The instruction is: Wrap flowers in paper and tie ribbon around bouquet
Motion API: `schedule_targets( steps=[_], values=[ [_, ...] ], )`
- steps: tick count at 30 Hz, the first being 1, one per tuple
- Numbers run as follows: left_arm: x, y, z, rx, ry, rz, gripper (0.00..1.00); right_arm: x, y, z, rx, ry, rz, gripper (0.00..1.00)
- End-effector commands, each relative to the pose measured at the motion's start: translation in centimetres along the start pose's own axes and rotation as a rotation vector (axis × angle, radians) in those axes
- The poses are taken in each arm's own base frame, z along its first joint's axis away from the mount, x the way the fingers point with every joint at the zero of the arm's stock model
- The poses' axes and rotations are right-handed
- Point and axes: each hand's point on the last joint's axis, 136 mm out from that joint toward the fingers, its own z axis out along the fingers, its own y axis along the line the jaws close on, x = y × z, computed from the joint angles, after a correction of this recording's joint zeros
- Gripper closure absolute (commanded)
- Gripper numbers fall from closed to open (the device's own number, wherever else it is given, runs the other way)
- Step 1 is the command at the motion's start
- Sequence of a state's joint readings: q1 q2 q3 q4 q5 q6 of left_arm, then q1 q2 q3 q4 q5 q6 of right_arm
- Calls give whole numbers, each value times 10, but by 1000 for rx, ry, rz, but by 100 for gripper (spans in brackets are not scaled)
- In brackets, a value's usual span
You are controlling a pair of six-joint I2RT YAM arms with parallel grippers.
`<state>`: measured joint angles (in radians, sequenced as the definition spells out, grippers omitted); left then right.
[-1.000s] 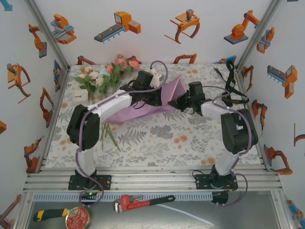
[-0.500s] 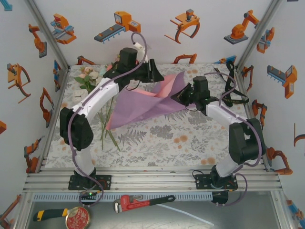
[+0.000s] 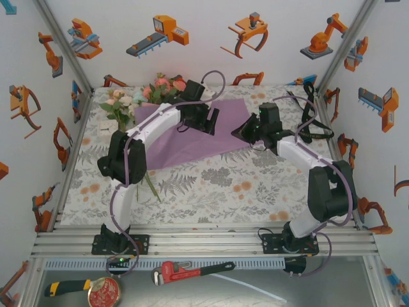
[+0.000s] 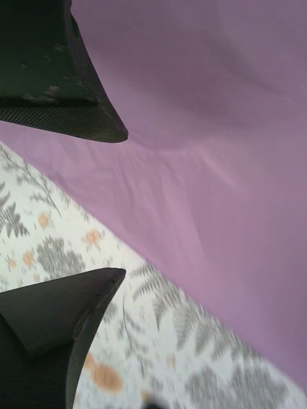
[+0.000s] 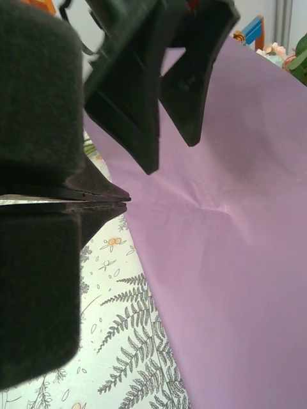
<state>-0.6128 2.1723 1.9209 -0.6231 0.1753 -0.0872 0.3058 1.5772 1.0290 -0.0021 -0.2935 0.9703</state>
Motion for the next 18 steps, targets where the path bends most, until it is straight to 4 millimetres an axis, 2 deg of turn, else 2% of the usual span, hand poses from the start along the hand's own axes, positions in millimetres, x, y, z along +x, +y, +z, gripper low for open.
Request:
schedule_targets(
  steps=[1,2,3,5,7,9,13,16,18],
  values=[
    [-9,3,-26,-15,-52,30,26,-1,6,-13,8,-21,-51,100],
    [-13,7,-34,-17,-78,12,26,0,4,-14,15,-22,-53,100],
    [-17,15,-45,-34,-103,-12,26,1,1,-16,29,-21,-57,95],
    [-20,46,-68,-116,-143,-83,26,3,-8,-20,68,-23,-61,85],
    [-12,91,-96,-229,-176,-199,26,6,-19,-24,111,-29,-59,76],
    [6,133,-119,-302,-192,-340,27,9,-25,-28,132,-32,-61,70],
    [65,208,-155,-374,-217,-677,31,14,-32,-32,151,-27,-58,65],
    [102,244,-167,-367,-245,-876,33,16,-35,-33,161,-23,-54,62],
    [111,259,-168,-346,-279,-926,34,17,-36,-33,162,-17,-55,59]
  ],
)
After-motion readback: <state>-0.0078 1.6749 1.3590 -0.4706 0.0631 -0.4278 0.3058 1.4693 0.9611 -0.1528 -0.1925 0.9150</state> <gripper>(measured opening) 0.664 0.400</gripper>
